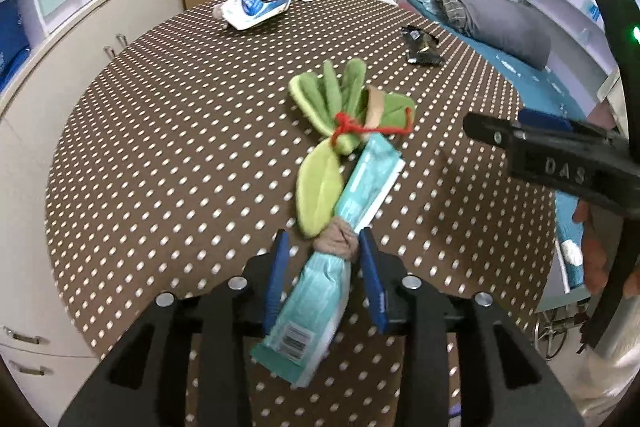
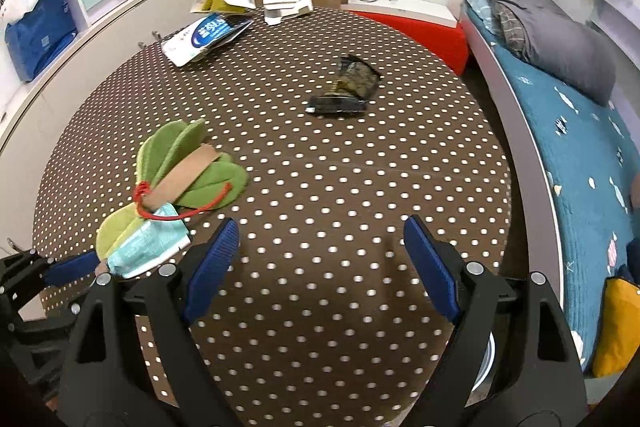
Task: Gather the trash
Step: 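Grasp the blue-white toothpaste tube with left gripper while right grasps the green cloth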
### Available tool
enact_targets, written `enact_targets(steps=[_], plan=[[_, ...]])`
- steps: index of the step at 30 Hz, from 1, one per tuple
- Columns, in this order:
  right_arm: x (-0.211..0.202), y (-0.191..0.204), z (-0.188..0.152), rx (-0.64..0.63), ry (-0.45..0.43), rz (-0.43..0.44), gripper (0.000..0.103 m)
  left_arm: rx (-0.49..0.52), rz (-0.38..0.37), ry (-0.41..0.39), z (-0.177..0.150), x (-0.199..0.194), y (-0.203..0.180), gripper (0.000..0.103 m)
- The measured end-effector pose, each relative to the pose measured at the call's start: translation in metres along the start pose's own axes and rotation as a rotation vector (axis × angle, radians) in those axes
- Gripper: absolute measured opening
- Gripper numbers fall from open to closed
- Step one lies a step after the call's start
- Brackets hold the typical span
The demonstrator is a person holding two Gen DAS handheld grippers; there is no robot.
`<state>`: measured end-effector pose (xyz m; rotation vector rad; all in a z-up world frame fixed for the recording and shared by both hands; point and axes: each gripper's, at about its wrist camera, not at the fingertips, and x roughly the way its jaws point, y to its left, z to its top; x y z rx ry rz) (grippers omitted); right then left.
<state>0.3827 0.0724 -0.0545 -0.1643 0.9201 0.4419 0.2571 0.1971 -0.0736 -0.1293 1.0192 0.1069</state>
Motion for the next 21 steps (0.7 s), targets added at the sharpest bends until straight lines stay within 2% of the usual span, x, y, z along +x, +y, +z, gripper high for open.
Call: enact_targets(steps=[3, 5, 12, 15, 21], plan=[[0.002, 0.005, 0.0, -0.005, 0.005, -0.003, 0.083, 0.02, 0.039, -0.011, -0.004, -0.004, 0.001, 0.024], [0.002, 0.007, -0.001, -0.008, 0.006, -0.003, 0.083, 0.009, 0.028, -0.024, -0.007, -0.01, 0.006, 0.021], [-0.001, 0.023, 0.001, -0.037, 0.005, 0.019, 0.083, -0.065, 0.015, -0.096, -0.013, -0.044, 0.036, 0.021], [0.001, 0.034, 0.003, -0.051, 0.004, 0.046, 0.083, -0.099, 0.048, -0.123, -0.012, -0.051, 0.048, 0.021], [0.009, 0.07, 0.009, -0.11, 0.021, 0.11, 0.083, -0.174, 0.097, -0.127, -0.003, -0.046, 0.076, 0.021]])
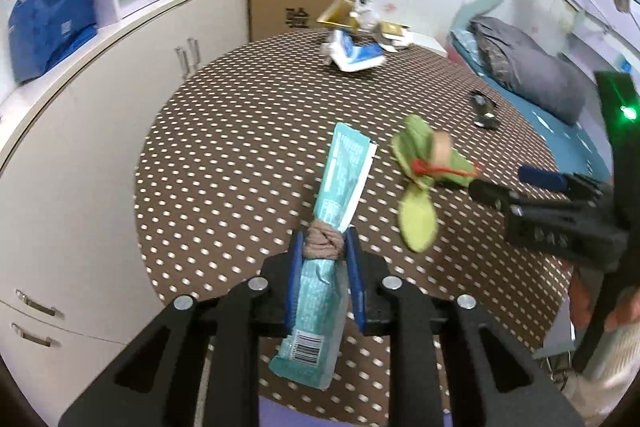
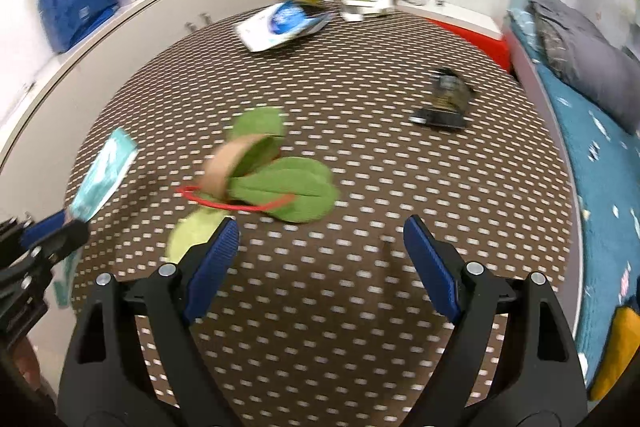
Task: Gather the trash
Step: 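Grasp the blue-white toothpaste tube with left gripper while right grasps the green cloth, then carry the tube and green cloth over the bucket and open both grippers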
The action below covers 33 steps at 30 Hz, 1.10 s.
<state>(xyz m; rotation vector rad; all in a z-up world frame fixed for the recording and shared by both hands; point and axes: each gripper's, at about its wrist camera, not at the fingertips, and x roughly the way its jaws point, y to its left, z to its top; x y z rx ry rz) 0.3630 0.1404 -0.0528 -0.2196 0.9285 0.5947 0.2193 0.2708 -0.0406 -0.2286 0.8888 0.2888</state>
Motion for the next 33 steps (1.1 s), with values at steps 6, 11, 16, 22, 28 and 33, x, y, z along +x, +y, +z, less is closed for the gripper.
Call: enact_targets(steps=[6, 11, 16, 22, 28, 33], plan=[[0.018, 0.032, 0.012, -0.06, 0.013, 0.03, 0.083, -0.056, 0.017, 0.003, 0.015, 0.017, 0.022, 0.021], [0.041, 0.046, 0.02, -0.094, 0.02, 0.034, 0.069, -0.075, 0.029, 0.018, 0.024, 0.032, 0.034, 0.021], [0.04, 0.043, 0.02, -0.108, -0.012, 0.044, 0.02, -0.053, 0.028, 0.031, 0.028, 0.042, 0.03, 0.021], [0.013, 0.019, 0.018, -0.038, -0.053, 0.063, 0.018, -0.002, -0.029, 0.037, 0.032, 0.049, 0.002, 0.021], [-0.019, -0.012, 0.008, 0.011, -0.104, 0.037, 0.017, 0.065, -0.07, 0.038, 0.035, 0.049, -0.041, 0.021], [-0.04, -0.044, -0.004, 0.064, -0.131, -0.001, 0.017, 0.13, -0.122, 0.033, 0.035, 0.045, -0.085, 0.021]])
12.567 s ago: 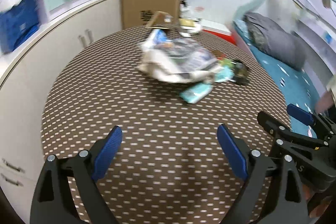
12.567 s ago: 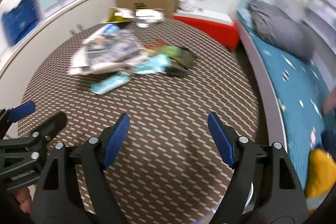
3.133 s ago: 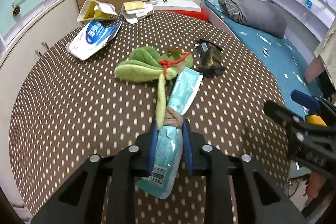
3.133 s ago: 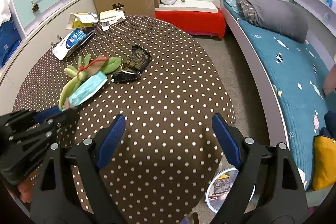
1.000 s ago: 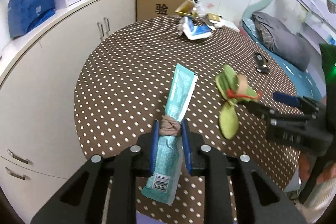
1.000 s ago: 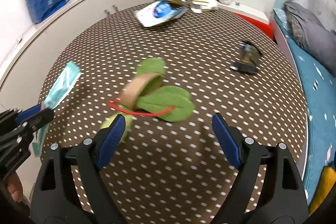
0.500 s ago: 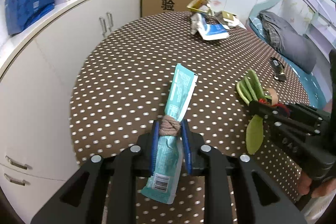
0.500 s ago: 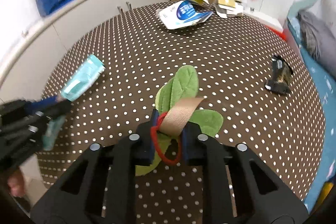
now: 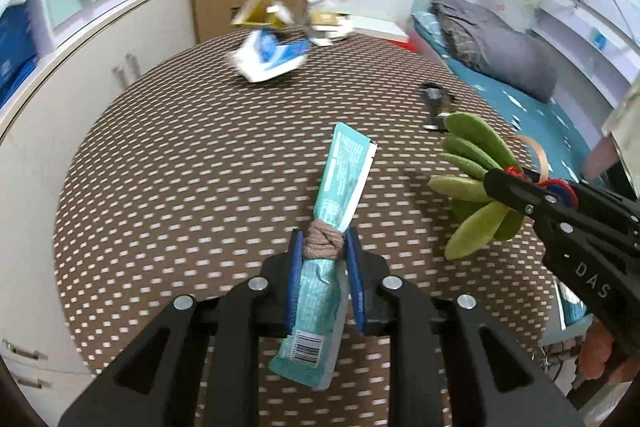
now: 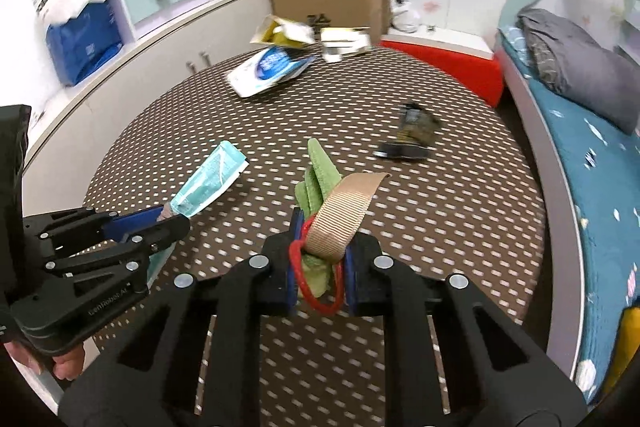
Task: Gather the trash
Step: 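Carry the tube and green cloth over the bucket and open both grippers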
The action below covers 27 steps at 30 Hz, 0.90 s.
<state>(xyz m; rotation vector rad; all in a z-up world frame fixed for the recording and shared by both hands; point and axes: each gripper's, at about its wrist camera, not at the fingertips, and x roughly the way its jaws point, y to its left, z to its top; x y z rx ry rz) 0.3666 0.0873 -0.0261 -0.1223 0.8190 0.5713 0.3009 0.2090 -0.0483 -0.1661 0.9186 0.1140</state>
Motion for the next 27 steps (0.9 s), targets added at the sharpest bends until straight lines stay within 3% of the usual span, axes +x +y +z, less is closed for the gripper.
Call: enact_targets(steps=[15, 27], plan=[[-0.062, -0.106, -0.037, 0.185, -0.053, -0.157, 0.017, 0.212, -0.147, 0.003, 0.009, 0.007, -0.131, 0.021], [-0.098, -0.184, -0.086, 0.343, -0.048, -0.278, 0.017, 0.372, -0.255, 0.07, -0.01, 0.025, -0.228, 0.021]])
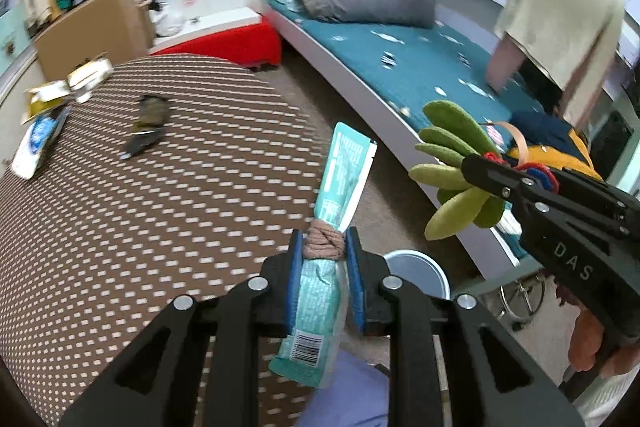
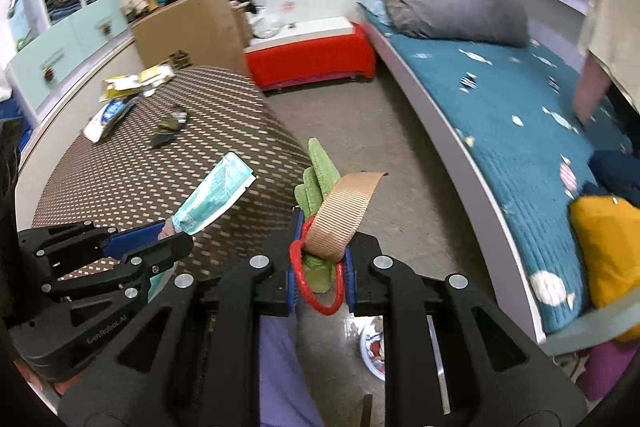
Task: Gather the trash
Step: 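Carry the tube and green cloth over the bucket and open both grippers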
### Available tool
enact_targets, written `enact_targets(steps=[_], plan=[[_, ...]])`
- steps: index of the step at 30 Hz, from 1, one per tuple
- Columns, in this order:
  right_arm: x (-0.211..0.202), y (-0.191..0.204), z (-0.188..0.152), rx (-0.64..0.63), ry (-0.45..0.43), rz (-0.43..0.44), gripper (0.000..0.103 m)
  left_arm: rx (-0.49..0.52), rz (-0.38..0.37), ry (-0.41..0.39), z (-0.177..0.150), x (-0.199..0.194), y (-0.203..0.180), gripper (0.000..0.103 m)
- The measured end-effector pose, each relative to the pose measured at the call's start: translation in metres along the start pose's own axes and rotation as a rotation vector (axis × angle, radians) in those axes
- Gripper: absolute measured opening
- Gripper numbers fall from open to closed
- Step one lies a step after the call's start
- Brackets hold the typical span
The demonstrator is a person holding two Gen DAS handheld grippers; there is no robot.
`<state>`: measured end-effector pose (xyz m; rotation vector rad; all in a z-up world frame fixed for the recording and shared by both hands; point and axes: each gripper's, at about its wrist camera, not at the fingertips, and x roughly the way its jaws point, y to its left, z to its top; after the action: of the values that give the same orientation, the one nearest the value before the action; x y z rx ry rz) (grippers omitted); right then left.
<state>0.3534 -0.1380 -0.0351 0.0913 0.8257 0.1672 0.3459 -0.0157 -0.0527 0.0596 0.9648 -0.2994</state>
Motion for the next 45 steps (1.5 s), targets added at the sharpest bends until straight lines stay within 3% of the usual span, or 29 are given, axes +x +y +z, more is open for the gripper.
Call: enact_targets(steps=[17, 34, 37, 39, 40, 41, 42, 45], plan=[[0.001, -0.103, -0.054, 0.238, 0.08, -0.127, 0.017, 0.172, -0.099, 0.178, -0.017, 0.066, -0.097, 0.021], [0.044, -0.186, -0.153, 0.482, 0.316, -0.255, 0.017, 0.29, -0.078, 0.483, -0.066, 0.185, -0.158, 0.021], [0.049, -0.197, -0.165, 0.515, 0.347, -0.27, 0.017, 0.303, -0.051, 0.487, -0.073, 0.194, -0.167, 0.022], [0.051, -0.201, -0.17, 0.53, 0.361, -0.282, 0.017, 0.291, -0.066, 0.461, -0.073, 0.193, -0.171, 0.024], [0.051, -0.202, -0.172, 0.536, 0.366, -0.284, 0.017, 0.284, -0.088, 0.434, -0.072, 0.191, -0.173, 0.033], [0.051, -0.203, -0.172, 0.541, 0.369, -0.284, 0.017, 0.286, -0.101, 0.407, -0.07, 0.187, -0.177, 0.053], [0.051, -0.203, -0.173, 0.542, 0.371, -0.283, 0.017, 0.295, -0.107, 0.373, -0.067, 0.183, -0.179, 0.061], [0.053, -0.201, -0.172, 0.532, 0.373, -0.278, 0.017, 0.319, -0.101, 0.317, -0.064, 0.175, -0.183, 0.065]])
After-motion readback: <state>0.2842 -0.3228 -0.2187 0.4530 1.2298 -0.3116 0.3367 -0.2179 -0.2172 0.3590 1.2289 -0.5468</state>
